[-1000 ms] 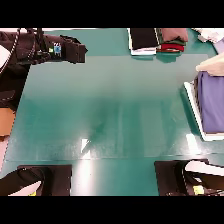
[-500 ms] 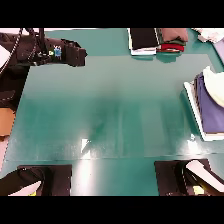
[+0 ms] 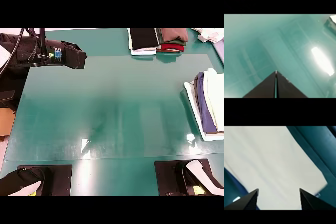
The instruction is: Fold the shirts.
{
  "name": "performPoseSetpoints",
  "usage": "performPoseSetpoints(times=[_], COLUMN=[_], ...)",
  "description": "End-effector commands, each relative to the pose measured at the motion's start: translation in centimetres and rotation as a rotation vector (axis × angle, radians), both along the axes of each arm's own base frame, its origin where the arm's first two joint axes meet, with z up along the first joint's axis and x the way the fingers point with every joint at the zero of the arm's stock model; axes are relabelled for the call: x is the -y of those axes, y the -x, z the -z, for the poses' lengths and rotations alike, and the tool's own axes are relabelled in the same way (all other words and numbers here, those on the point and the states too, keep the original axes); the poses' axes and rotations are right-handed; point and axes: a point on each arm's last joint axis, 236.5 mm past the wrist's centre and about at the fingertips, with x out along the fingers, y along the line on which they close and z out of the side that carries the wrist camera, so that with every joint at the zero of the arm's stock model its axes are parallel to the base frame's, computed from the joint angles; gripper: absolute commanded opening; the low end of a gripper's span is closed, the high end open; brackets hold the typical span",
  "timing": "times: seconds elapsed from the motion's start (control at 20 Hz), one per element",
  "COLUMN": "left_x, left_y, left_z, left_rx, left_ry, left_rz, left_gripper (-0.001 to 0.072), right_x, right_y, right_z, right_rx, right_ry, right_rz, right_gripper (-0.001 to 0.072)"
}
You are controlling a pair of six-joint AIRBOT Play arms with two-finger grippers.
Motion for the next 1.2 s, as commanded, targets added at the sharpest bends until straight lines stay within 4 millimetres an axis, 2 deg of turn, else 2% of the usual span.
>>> performPoseSetpoints(times=[0.0, 0.1, 0.2, 0.35, 0.5, 0.55, 0.6, 0.65, 0.7, 0.75, 0.9, 1.15], left_x=[0.1, 0.1, 0.1, 0.1, 0.2, 0.2, 0.3, 0.3, 0.3, 0.3, 0.4, 0.4], left_y=[0.1, 0.0, 0.0, 0.0, -0.3, -0.4, -0.5, -0.6, -0.7, -0.7, -1.0, -1.0], left_z=[0.1, 0.0, 0.0, 0.0, -0.6, -0.8, -1.0, -1.2, -1.3, -1.4, -1.9, -1.9], left_rx=[-0.005, -0.003, -0.003, -0.001, 0.02, 0.031, 0.038, 0.045, 0.049, 0.053, 0.072, 0.074], left_ry=[0.002, 0.002, 0.002, 0.003, 0.019, 0.026, 0.032, 0.037, 0.039, 0.042, 0.056, 0.057], left_rz=[0.002, 0.002, 0.001, 0.001, -0.003, -0.005, -0.007, -0.008, -0.009, -0.01, -0.014, -0.014], left_gripper=[0.0024, 0.0024, 0.0024, 0.0024, 0.0024, 0.0024, 0.0024, 0.0024, 0.0024, 0.0024, 0.0024, 0.0024], right_x=[-6.5, -14.0, -21.3, -30.9, -37.7, -39.3, -40.7, -41.7, -42.6, -43.2, -44.6, -45.0], right_y=[-7.5, -11.4, -13.3, -14.2, -13.7, -13.3, -12.9, -12.6, -12.3, -12.1, -11.9, -12.1], right_z=[-6.4, -7.9, -7.8, -7.2, -7.3, -7.3, -7.2, -7.0, -6.8, -6.5, -5.6, -4.9], right_rx=[0.249, 0.315, 0.318, 0.336, 0.373, 0.373, 0.372, 0.369, 0.36, 0.351, 0.326, 0.307], right_ry=[-0.032, -0.094, -0.117, -0.148, -0.166, -0.174, -0.182, -0.19, -0.199, -0.205, -0.224, -0.234], right_rz=[-0.21, -0.423, -0.624, -0.864, -1.018, -1.058, -1.093, -1.121, -1.143, -1.161, -1.194, -1.199], right_gripper=[0.0595, 0.0595, 0.0594, 0.0593, 0.0582, 0.0498, 0.0382, 0.0241, 0.0048, 0.0021, 0.0021, 0.0021])
